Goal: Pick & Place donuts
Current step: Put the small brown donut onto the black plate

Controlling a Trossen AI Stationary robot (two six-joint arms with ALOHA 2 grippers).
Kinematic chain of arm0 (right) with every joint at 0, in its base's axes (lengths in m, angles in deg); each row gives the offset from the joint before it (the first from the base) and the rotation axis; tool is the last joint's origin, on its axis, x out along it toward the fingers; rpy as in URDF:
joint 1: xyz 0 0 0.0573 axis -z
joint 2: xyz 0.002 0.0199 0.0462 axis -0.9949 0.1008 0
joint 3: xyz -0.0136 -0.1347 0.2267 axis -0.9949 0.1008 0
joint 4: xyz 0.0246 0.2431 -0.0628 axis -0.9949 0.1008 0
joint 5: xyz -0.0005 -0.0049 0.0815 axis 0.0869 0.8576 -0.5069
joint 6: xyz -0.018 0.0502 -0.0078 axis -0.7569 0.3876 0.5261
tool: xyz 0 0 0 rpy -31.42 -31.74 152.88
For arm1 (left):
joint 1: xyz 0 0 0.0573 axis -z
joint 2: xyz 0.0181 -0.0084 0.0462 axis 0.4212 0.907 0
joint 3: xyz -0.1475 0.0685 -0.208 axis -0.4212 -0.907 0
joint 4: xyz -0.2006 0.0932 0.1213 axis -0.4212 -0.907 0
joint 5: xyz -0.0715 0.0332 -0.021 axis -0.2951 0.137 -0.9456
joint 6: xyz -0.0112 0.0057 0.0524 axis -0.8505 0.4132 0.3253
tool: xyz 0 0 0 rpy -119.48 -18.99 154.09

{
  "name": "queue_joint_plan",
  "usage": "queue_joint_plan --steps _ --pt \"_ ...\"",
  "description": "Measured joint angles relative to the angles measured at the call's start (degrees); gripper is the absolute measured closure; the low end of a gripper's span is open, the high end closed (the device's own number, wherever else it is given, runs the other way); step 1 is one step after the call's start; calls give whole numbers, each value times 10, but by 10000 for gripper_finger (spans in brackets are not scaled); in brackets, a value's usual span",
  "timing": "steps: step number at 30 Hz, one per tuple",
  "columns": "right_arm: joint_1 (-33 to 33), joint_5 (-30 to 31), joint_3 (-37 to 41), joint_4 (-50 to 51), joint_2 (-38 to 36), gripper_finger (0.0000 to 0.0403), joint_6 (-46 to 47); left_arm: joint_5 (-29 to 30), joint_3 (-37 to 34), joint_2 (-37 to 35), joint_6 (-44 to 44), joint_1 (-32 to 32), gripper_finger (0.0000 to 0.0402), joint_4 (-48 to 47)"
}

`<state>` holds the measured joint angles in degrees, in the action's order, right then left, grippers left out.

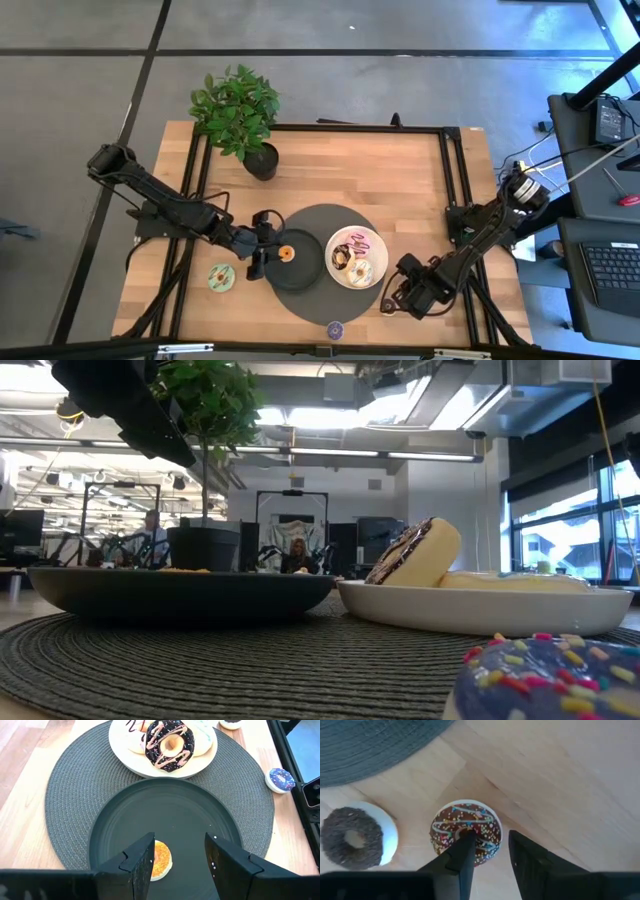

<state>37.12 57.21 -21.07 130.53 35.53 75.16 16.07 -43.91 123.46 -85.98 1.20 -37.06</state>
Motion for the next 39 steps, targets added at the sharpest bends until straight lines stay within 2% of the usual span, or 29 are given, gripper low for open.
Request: queue_joint_plan --steps 7,15,34,39 --pt "8 -17 -1 -15 28 312 -31 0 0 0 0 0 233 0" --pt "9 -32 0 0 19 341 -37 0 0 0 0 0 233 0" --pt "24 -28 -1 66 -84 344 -60 0 0 0 0 0 233 0" --pt "47 19 -25 84 -94 344 -129 0 0 0 0 0 233 0"
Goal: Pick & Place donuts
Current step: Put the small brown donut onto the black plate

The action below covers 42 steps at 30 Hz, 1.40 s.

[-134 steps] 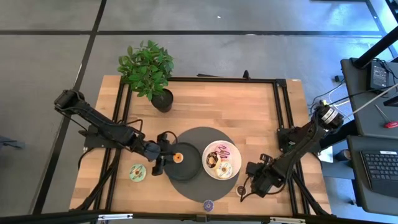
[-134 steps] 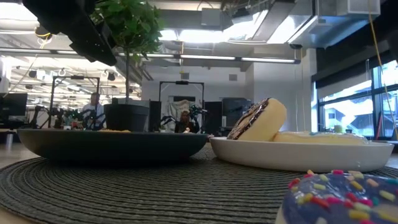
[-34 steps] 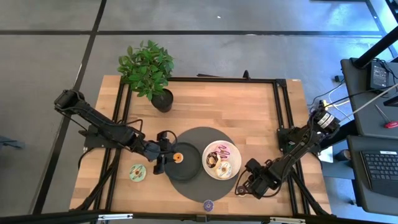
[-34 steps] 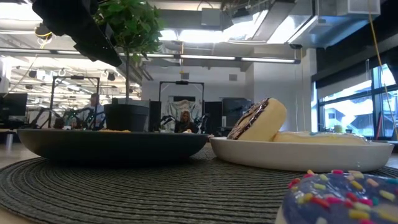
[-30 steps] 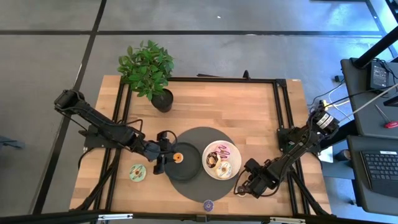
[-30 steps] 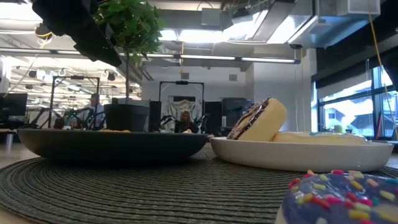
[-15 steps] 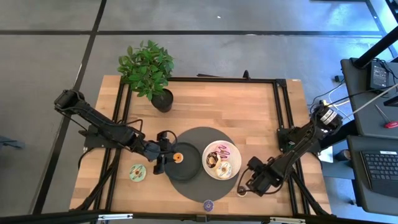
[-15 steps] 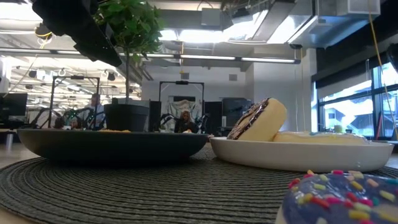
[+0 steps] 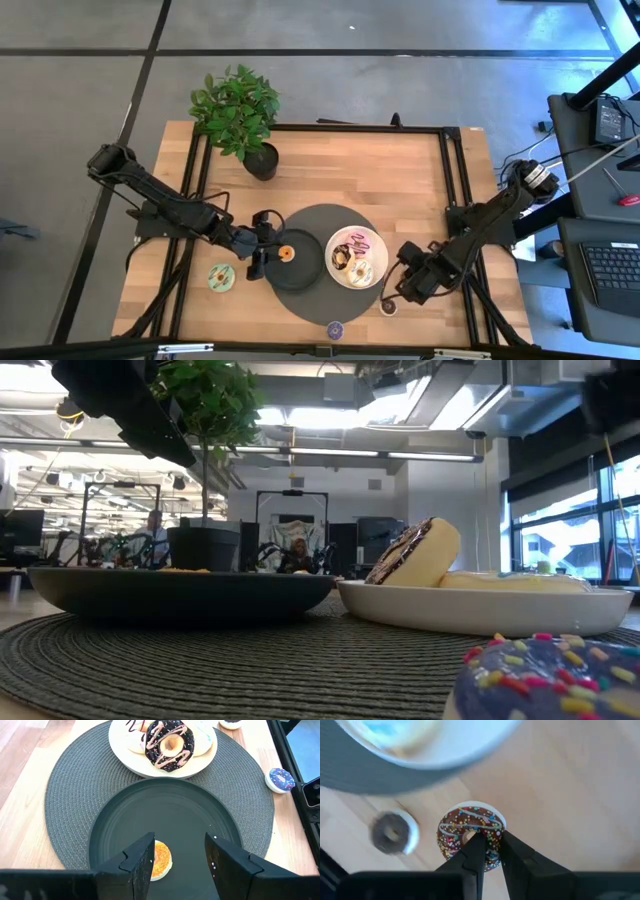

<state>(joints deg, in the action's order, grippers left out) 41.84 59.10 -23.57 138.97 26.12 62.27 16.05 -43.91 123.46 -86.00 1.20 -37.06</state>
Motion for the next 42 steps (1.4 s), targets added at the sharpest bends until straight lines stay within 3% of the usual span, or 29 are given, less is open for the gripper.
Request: queue_joint_plan --steps 10,14,18,22,27,35,42 --pt "92 105 -119 4 0 344 -267 -1 0 0 0 0 233 0" --pt "131 132 -151 -55 0 344 -409 -2 0 0 0 3 233 0" --pt "171 103 -154 -182 1 344 -562 -12 0 0 -1 5 233 -2" --pt "217 43 -155 -274 22 344 -657 -62 0 0 -26 5 233 -15" --pt "265 2 -155 -340 67 344 -721 -98 0 0 -66 5 233 -52" --pt "314 -59 -158 -434 159 344 -741 -116 0 0 -89 5 233 -90" --pt "318 -75 -283 -341 265 344 -786 -116 0 0 -66 4 232 -90"
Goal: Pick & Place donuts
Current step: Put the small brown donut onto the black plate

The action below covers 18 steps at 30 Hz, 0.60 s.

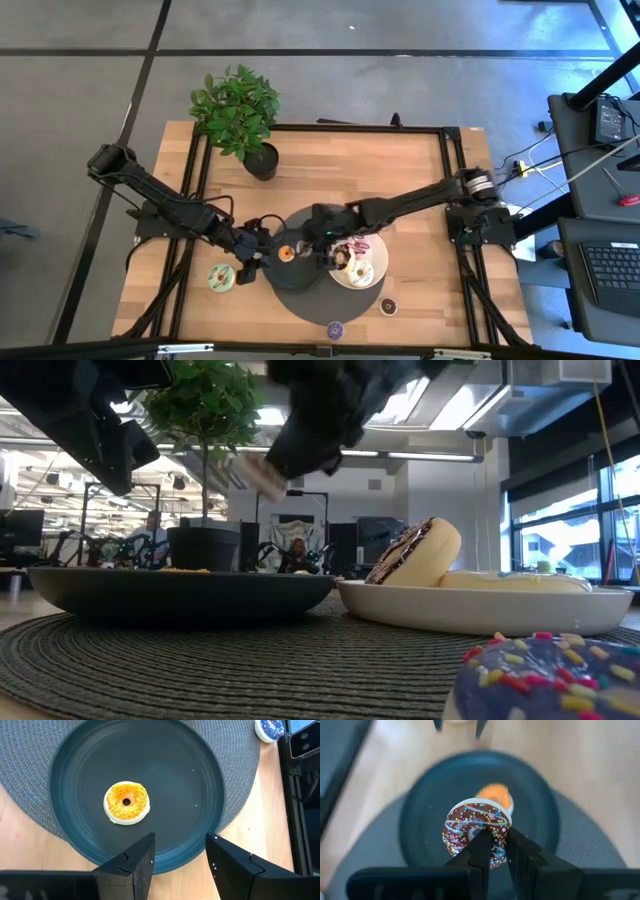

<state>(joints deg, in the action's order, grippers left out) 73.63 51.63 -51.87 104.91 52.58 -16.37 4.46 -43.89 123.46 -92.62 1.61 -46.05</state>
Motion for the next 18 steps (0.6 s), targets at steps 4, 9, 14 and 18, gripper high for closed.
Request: queue_joint_plan --steps 4,9,14,18 --pt "0 1 -73 89 56 344 -1 0 0 0 1 0 233 -1" --pt "0 0 -126 102 104 344 -2 0 0 0 2 0 233 -1" --pt "0 1 -136 106 128 344 -2 -1 0 0 2 0 233 -2" --pt "0 2 -134 114 135 344 14 -1 0 0 2 0 233 -2"
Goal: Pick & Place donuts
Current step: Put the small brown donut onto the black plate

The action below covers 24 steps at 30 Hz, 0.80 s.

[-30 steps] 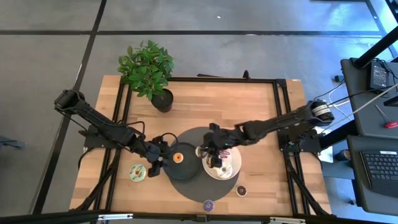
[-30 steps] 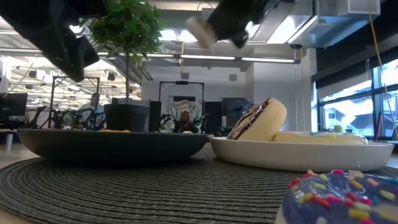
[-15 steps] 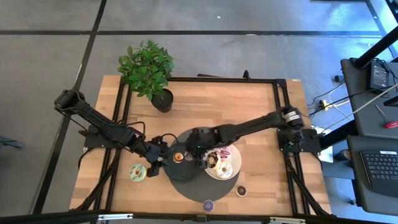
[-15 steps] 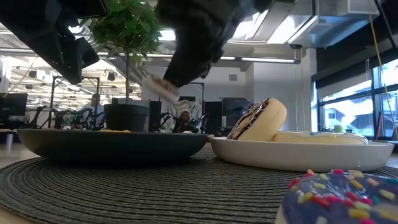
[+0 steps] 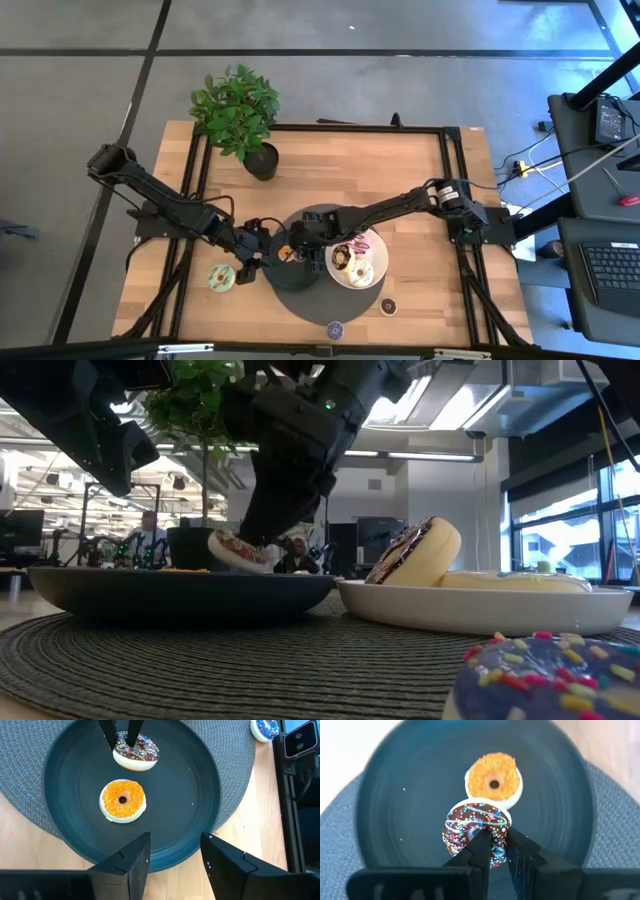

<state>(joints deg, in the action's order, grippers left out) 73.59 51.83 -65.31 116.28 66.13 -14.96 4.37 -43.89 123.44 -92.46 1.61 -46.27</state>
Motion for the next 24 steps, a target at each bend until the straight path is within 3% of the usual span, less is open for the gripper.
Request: queue_joint_plan --steps 24 --pt "0 9 2 6 22 344 1 -1 0 0 0 0 233 -1"
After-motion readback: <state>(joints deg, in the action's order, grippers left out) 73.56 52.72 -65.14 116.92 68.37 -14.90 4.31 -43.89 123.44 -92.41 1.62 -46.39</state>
